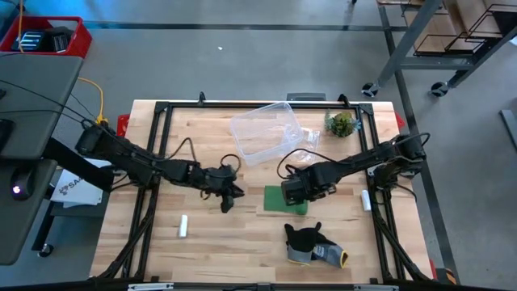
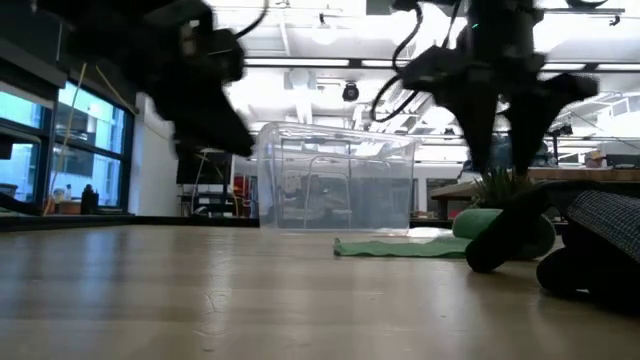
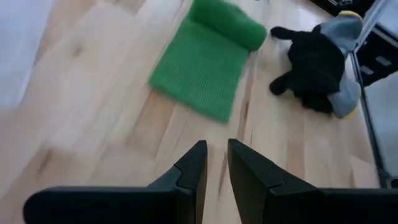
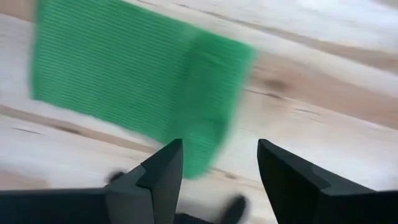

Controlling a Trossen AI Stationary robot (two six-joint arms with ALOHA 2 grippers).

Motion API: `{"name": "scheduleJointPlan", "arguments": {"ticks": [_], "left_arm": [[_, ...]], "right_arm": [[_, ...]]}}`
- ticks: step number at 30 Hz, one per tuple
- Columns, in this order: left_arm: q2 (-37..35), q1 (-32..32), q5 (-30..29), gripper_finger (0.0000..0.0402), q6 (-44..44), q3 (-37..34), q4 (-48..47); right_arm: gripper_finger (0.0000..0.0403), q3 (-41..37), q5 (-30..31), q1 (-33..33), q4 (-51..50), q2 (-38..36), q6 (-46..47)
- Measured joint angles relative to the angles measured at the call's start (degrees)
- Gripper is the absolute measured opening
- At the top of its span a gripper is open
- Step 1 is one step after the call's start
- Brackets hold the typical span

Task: Roll bandage
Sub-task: Roll the green bandage

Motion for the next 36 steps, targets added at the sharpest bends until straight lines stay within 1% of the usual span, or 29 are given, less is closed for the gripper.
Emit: {"name": "scheduleJointPlan", "arguments": {"ticks": [4, 7, 10, 12, 13, 15, 17, 20, 22, 25, 28, 31, 36], "left_arm": [[8.6, 1.0, 3.9, 0.0061, 5.7, 8.0, -0.3], [15.4, 1.8, 6.4, 0.006, 7.1, 13.6, -1.1], [20.5, 2.7, 6.7, 0.0055, 7.0, 18.7, -0.5], [23.2, 3.2, 6.7, 0.0042, 7.9, 21.6, -0.4], [24.5, 3.5, 6.8, 0.003, 8.6, 22.8, -0.4], [26.8, 4.1, 8.3, 0.0008, 8.9, 24.7, -0.4], [28.8, 4.5, 10.4, 0.0005, 7.4, 25.5, -0.4], [31.0, 4.4, 10.5, 0.0001, 5.8, 25.5, -1.5], [31.6, 4.1, 10.5, 0.0001, 5.2, 25.5, -3.2], [31.7, 3.7, 10.5, 0.0001, 5.8, 25.5, -7.3], [31.0, 3.3, 10.3, 0.0001, 7.0, 25.6, -11.0], [30.8, 3.2, 10.2, 0.0, 7.0, 25.6, -13.0], [30.7, 2.9, 10.1, 0.0, 5.9, 25.6, -13.3]], "right_arm": [[0.0186, 0.4, 2.5, 2.0, -5.2, -4.6, 1.2], [0.0155, 0.4, 4.2, 3.6, -9.4, -8.5, 3.8], [0.0092, 0.4, 5.5, 5.5, -11.7, -11.2, 6.1], [0.0034, 0.4, 5.8, 6.8, -11.9, -11.7, 7.0], [0.0018, 0.4, 5.9, 7.6, -11.9, -11.7, 7.4], [0.0013, 0.4, 5.9, 9.0, -11.7, -11.2, 8.3], [0.0006, 0.4, 6.0, 10.4, -11.6, -10.4, 9.6], [0.0002, -2.3, 6.2, 12.5, -8.3, -10.2, 13.3], [0.0001, -5.9, 6.1, 13.7, -2.8, -10.5, 16.1], [0.0, -11.7, 6.5, 14.3, 9.1, -10.7, 19.7], [0.0, -15.3, 9.4, 13.6, 17.4, -10.7, 21.6], [0.0, -16.9, 13.0, 11.9, 21.3, -10.7, 22.0], [0.0, -19.9, 13.5, 7.2, 30.0, -10.8, 17.2]]}}
